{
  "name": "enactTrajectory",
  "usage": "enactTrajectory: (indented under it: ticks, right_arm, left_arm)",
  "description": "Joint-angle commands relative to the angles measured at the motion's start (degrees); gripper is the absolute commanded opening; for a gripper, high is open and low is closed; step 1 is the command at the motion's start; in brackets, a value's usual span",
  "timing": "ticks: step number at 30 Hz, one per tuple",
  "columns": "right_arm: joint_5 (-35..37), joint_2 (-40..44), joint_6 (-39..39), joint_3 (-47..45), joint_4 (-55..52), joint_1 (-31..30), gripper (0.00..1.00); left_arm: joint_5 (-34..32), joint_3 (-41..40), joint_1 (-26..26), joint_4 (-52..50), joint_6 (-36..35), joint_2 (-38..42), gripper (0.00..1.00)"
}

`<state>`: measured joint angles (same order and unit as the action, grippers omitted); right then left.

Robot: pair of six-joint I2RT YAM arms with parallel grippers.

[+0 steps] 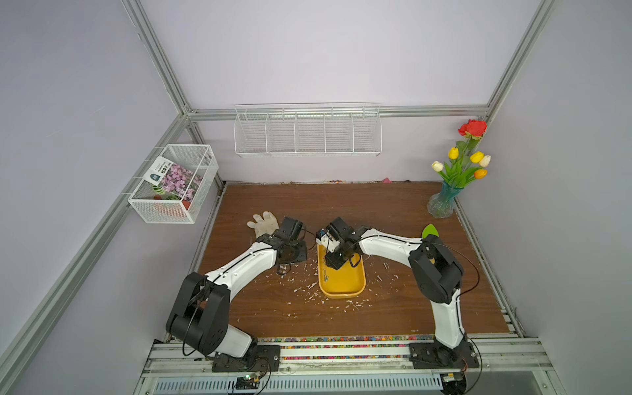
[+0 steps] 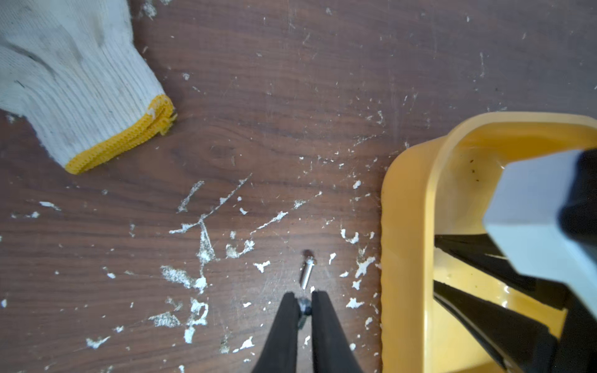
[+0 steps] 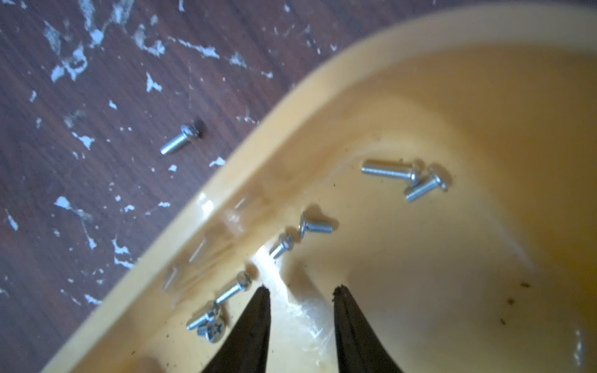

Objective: Take out the screws from the storage box
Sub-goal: Pick up the screw from the storage box.

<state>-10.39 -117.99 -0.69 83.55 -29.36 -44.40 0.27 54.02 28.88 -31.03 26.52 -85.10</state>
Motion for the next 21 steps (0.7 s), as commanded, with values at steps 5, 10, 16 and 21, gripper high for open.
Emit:
enactTrajectory:
  ticks: [5, 10, 16, 21]
  right_arm:
    - [-0.98, -2.57, 0.86, 1.98, -0.85, -1.65, 0.35]
    - [0.94, -2.96, 0.21, 1.09, -0.95, -1.74, 0.34]
    - [0.49, -3.85, 0.53, 0.81, 0.01, -1.74, 0.33]
    - [2.01, -5.37, 0.62, 1.29, -0.16, -1.83, 0.3]
  left_arm:
    - [0.47, -1.19, -0.44, 1.06, -0.06, -0.48, 0.14]
    - [0.66, -1.03, -0.5, 0.92, -0.41, -1.21, 0.14]
    - [0.64, -0.8, -0.5, 0.73, -0.98, -1.72, 0.14]
    - [0.53, -0.59, -0.5, 0.53, -1.03, -1.86, 0.15]
